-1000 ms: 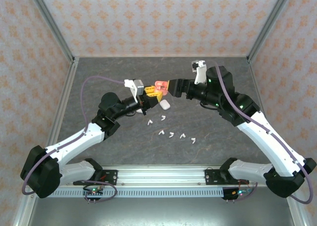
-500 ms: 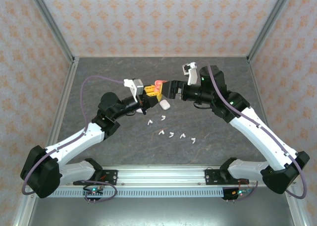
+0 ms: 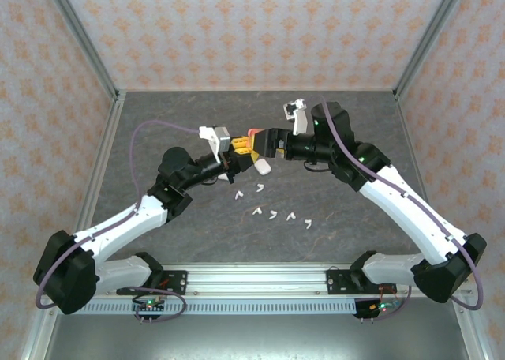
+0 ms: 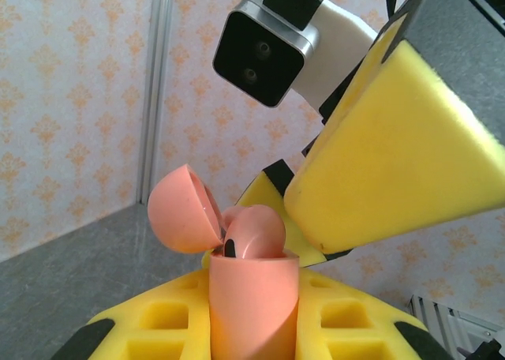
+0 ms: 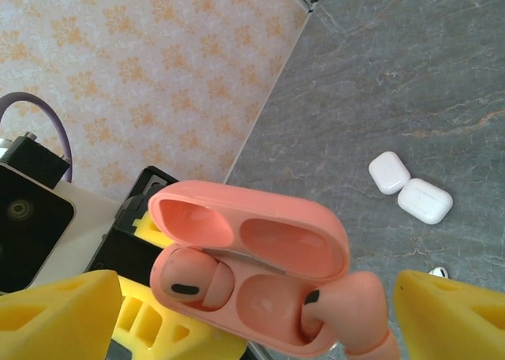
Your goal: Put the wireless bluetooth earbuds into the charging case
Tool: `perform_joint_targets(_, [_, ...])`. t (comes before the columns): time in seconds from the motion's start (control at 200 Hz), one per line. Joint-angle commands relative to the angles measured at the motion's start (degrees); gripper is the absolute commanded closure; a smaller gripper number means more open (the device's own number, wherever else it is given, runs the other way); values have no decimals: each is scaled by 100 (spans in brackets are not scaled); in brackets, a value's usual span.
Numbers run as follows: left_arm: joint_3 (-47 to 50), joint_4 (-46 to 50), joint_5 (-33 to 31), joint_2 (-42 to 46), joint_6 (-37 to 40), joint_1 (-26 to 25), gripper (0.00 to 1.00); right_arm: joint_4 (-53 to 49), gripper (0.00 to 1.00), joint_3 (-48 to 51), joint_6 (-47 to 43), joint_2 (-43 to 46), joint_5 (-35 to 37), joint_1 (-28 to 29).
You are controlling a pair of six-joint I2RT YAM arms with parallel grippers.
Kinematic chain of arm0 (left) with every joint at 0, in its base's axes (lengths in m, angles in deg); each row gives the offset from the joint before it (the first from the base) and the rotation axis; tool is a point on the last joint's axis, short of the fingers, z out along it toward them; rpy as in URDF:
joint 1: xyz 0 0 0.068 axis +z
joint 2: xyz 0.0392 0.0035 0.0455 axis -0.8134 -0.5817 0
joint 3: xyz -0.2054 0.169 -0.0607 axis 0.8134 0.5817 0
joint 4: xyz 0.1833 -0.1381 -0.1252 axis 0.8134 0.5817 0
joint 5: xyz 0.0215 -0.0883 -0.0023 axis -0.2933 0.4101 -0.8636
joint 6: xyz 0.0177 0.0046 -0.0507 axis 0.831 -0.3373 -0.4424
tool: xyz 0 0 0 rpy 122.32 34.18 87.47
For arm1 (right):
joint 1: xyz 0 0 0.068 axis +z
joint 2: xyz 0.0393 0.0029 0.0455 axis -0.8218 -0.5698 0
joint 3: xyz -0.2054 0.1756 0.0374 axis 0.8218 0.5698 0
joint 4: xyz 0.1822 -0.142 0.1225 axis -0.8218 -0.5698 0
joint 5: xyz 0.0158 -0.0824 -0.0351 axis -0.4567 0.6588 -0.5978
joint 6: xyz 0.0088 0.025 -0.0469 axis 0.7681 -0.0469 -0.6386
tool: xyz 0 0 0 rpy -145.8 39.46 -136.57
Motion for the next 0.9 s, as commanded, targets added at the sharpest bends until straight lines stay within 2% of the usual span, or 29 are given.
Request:
perform_joint_targets(0.0, [-199,-199,-116,-5,138,-54,100,-133,11,-311,-104,0,-62,-16])
perform_joint_targets(0.896, [-128,-163,-152,-113,158,-63,100,-483,11,-510,-313,-49,-66,-12])
